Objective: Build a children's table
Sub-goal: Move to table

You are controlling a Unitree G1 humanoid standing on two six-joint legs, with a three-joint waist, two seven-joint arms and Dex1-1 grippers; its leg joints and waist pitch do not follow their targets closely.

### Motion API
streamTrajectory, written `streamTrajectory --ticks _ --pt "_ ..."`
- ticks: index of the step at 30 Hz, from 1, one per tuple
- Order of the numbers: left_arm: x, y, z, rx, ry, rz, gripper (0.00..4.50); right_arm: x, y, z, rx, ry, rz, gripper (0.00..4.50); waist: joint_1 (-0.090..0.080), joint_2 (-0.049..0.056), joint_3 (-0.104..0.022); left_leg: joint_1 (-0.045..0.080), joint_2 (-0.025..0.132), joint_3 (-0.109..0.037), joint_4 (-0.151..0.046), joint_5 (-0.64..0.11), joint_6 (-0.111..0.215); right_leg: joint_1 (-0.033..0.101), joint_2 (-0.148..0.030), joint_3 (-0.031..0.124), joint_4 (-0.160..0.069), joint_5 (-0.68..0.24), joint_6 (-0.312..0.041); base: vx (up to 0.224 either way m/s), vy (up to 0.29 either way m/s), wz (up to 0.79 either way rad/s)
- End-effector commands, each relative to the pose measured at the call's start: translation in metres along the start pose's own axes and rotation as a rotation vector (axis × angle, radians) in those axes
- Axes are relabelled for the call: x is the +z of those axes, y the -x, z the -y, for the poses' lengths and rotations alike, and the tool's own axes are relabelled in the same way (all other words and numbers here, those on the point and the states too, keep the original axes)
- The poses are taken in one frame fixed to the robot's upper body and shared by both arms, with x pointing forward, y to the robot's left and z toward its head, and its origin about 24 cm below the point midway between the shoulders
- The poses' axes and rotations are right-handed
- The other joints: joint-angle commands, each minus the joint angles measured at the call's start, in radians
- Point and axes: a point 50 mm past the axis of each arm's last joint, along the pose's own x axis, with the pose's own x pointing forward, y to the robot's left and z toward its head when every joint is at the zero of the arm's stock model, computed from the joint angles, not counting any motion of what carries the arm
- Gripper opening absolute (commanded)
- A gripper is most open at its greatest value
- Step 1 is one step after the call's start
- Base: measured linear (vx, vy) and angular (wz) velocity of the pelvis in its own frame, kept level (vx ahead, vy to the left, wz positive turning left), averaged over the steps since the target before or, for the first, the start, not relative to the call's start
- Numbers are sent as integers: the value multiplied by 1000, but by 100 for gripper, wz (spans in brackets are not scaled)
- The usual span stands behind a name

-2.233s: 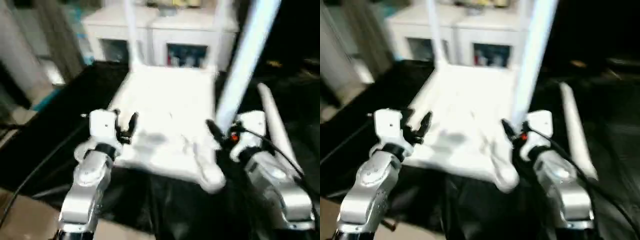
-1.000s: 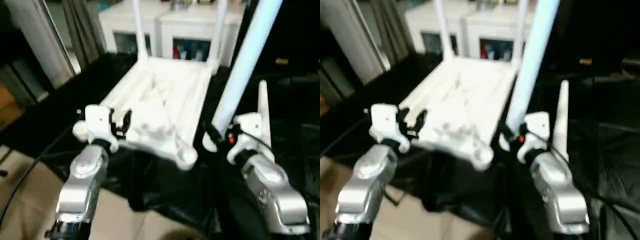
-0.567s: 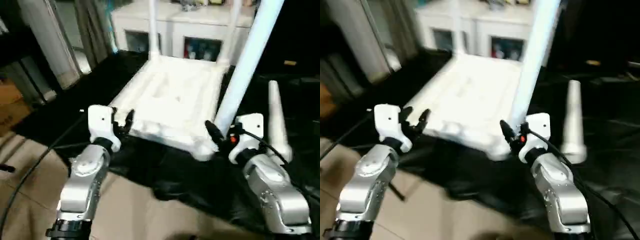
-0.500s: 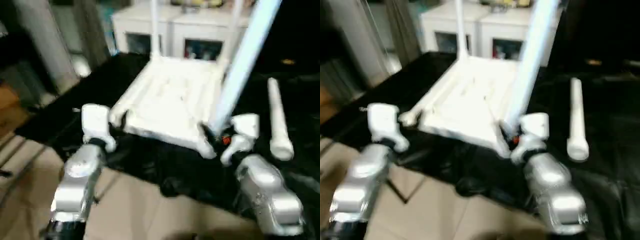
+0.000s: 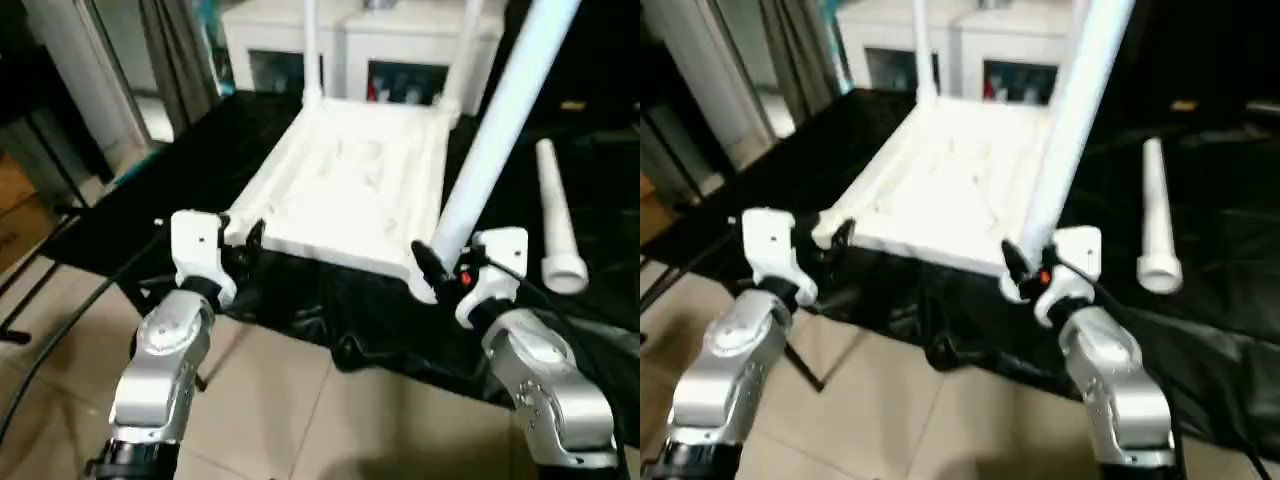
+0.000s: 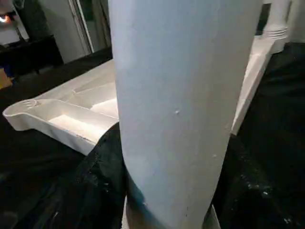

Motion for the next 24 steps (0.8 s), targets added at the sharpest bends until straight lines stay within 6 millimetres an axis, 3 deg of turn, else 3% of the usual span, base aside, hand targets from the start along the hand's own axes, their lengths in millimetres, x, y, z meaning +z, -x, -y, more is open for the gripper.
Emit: streamTrajectory --ticks 1,2,3,4,5,6,7,8,9,10,11,12,13,14,15,16,17,18,19,20,21,22,23,24 --pt "5 -1 1 -13 0 25 298 11 -1 0 2 2 36 193 -29 -2 -12 150 150 -62 -114 -765 -140 -74 -30 -5 -90 -519 -43 -44 -15 -72" --pt "5 -1 1 -12 1 25 298 11 -1 0 3 2 38 193 -32 -2 -2 138 182 -56 -163 -886 -137 -51 -30 -39 -35 -482 -26 -44 -15 -72" --pt "6 -1 1 -12 1 27 298 12 -1 0 5 3 41 193 -28 -2 1 91 189 -68 -203 -932 -130 -1 -46 -51 9 -412 -24 -69 -14 -74" --pt "6 -1 0 -12 0 27 298 12 -2 -1 8 3 44 193 -20 -2 -6 20 169 -76 -241 -953 -61 83 -67 -40 75 -275 3 -63 -66 -40" --pt "6 -1 0 -11 0 27 298 12 -2 -1 9 4 44 193 -30 -28 -12 57 114 -42 -165 -838 -31 48 -98 4 -37 -477 6 -63 -66 -40" --pt "6 0 0 -11 -1 28 298 12 -2 -2 13 5 45 193 -33 -45 -14 57 68 -27 -81 -662 -25 34 -139 27 -126 -745 14 30 -109 -19" --pt "6 -1 0 -12 -2 29 298 12 -2 -2 16 9 46 193 -13 -72 -24 -25 33 -36 86 -243 58 94 -229 102 -189 -1018 12 88 -95 -20" --pt "6 -1 -1 -12 -2 30 298 13 -3 -2 18 12 46 193 -11 -69 -24 -95 29 -71 129 -112 62 134 -233 111 -162 -945 -39 88 -95 -20" --pt "6 -1 -1 -12 -2 30 298 13 -3 -2 19 13 47 193 -6 -63 -33 -113 25 -83 128 -81 52 146 -211 99 -143 -856 -70 101 -75 -9" --pt "6 -1 -1 -12 -3 31 298 13 -3 -2 22 15 46 193 -5 -61 -32 -104 18 -81 108 -17 50 131 -168 68 -144 -733 -136 103 -52 6" --pt "6 -1 -1 -11 -3 30 298 13 -3 -2 23 15 46 193 -1 -44 -25 -80 21 -70 60 42 66 111 -134 29 -158 -691 -184 103 -52 6" --pt "6 -1 -1 -7 -5 27 298 13 -3 -2 26 16 46 193 -3 -33 -22 -67 37 -70 28 47 70 107 -126 12 -162 -678 -195 131 9 14" --pt "5 -1 -2 -5 -6 26 298 13 -3 -2 28 16 46 193 -3 7 -26 -47 69 -76 -44 9 69 101 -80 -26 -146 -579 -168 196 61 0" --pt "5 0 -2 -4 -6 25 298 13 -3 -2 32 19 46 193 -42 21 -26 -5 127 -138 -97 -165 99 86 -25 -55 -79 -428 -116 196 61 0" --pt "5 0 -2 -4 -6 25 298 13 -3 -2 32 19 46 193 -56 52 -50 69 160 -184 -110 -214 139 44 -13 -65 -15 -333 -112 256 56 0" --pt "5 0 -2 -3 -4 24 298 13 -3 -3 37 22 46 193 -85 46 -76 158 215 -253 -108 -205 290 -45 -22 -48 88 -190 -67 243 14 2" --pt "5 0 -2 -3 -4 24 298 13 -3 -3 37 22 46 193 -93 40 -83 156 209 -264 -82 3 434 -87 -35 -41 129 -127 22 243 14 2" --pt "5 1 -2 -4 -1 24 298 13 -4 -3 39 25 46 193 -92 30 -78 154 205 -263 -75 113 487 -112 -45 -31 139 -108 59 200 -2 -11" --pt "4 1 -2 -5 3 24 298 13 -4 -2 39 25 46 193 -87 14 -66 129 180 -236 -83 239 518 -126 -51 -19 150 -61 104 158 -27 -17" --pt "4 1 -1 -6 5 24 298 13 -4 -2 39 24 45 193 -81 -22 -69 105 131 -204 -76 215 464 -112 -70 13 87 36 73 158 -27 -17" --pt "4 1 -1 -9 7 22 298 14 -4 -2 38 25 46 193 -66 -42 -64 81 69 -158 -54 126 397 -85 -77 31 20 105 41 150 -65 -13" --pt "4 1 1 -15 11 20 298 14 -4 -2 41 28 46 193 -12 -85 -83 -66 -62 -81 113 -129 216 107 -178 172 -85 -123 21 155 -79 -4" --pt "3 1 1 -17 12 19 298 14 -4 -2 42 29 46 193 -17 -101 -72 -94 -44 -93 130 -82 179 124 -182 152 -78 -132 14 155 -79 -4" --pt "3 1 3 -24 17 17 298 14 -3 -2 41 28 44 193 -9 -85 -76 -111 -45 -100 145 -31 132 127 -167 141 -62 -69 6 153 -80 -11"
